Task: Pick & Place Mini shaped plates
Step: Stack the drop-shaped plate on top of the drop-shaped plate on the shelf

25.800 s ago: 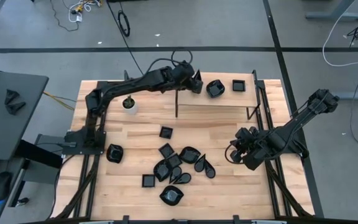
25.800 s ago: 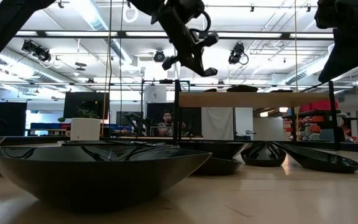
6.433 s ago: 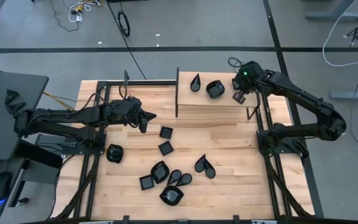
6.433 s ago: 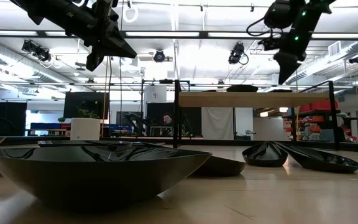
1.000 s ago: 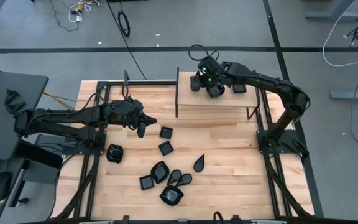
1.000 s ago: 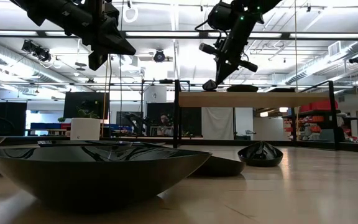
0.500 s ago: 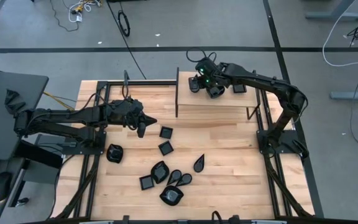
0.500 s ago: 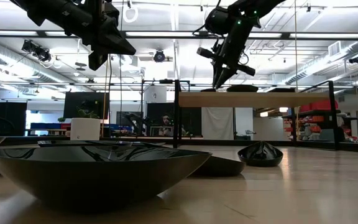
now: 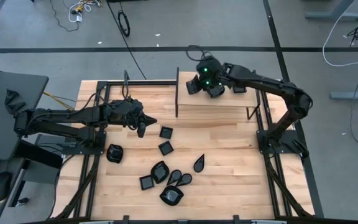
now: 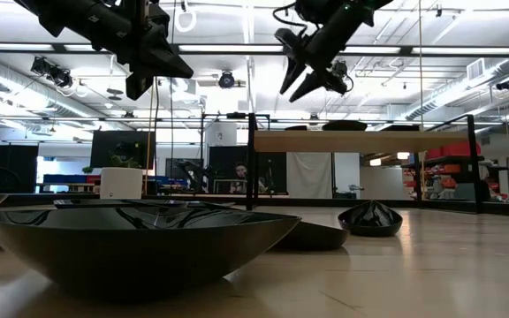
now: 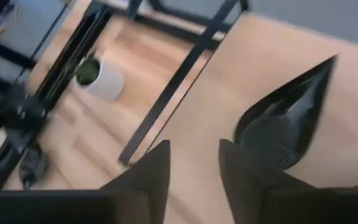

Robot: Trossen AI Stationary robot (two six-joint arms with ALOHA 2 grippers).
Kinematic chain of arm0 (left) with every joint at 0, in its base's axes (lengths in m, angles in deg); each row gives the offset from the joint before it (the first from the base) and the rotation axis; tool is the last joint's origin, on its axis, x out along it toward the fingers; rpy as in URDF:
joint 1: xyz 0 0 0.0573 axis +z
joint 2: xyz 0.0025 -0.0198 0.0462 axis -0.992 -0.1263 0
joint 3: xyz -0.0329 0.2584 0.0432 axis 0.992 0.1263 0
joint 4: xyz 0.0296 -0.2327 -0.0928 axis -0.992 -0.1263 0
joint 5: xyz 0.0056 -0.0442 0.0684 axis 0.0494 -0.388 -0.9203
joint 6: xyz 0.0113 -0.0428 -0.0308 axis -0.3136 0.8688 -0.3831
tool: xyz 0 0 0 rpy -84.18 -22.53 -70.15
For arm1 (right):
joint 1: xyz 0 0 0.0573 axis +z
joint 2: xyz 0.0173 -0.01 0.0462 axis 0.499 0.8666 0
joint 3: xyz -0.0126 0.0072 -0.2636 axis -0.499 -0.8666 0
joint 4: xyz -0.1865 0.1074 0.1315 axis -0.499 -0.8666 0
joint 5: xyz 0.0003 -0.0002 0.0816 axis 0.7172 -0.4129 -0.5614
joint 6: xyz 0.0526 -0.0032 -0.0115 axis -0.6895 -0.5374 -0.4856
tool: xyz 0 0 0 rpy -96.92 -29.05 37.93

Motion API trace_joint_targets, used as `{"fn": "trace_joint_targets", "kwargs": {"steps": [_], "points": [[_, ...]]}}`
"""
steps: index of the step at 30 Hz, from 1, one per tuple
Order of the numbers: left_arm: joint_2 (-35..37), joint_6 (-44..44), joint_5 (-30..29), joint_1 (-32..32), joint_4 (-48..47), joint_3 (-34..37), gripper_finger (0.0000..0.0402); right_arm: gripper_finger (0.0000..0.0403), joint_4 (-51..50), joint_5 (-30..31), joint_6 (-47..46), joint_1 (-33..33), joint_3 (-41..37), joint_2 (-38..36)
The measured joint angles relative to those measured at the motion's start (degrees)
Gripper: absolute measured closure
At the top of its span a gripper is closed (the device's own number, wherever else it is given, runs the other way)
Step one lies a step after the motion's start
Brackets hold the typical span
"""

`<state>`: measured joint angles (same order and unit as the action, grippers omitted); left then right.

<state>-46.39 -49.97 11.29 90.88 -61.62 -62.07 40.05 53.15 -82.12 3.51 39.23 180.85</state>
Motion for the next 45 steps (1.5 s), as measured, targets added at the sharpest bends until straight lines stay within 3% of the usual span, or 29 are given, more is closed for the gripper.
{"fn": "trace_joint_targets", "kwargs": {"steps": [8, 10, 35, 45], "points": [[0.0, 0.0, -0.5, 0.0, 0.0, 0.0, 0.0394, 0.0385, -2.8, 0.2, 1.1, 0.7, -0.1, 3.4], [0.0, 0.0, -0.5, 0.0, 0.0, 0.0, 0.0394, 0.0397, -2.9, 1.4, 1.5, 0.7, -0.1, 4.1], [0.0, 0.1, -0.5, 0.0, 0.0, 0.0, 0.0394, 0.0399, -6.8, 5.0, 1.5, 0.2, 0.0, 4.4], [0.0, 0.2, -0.5, 0.0, 0.0, 0.0, 0.0394, 0.0399, -3.3, 6.0, 1.2, 0.2, -2.6, 4.4]]}}
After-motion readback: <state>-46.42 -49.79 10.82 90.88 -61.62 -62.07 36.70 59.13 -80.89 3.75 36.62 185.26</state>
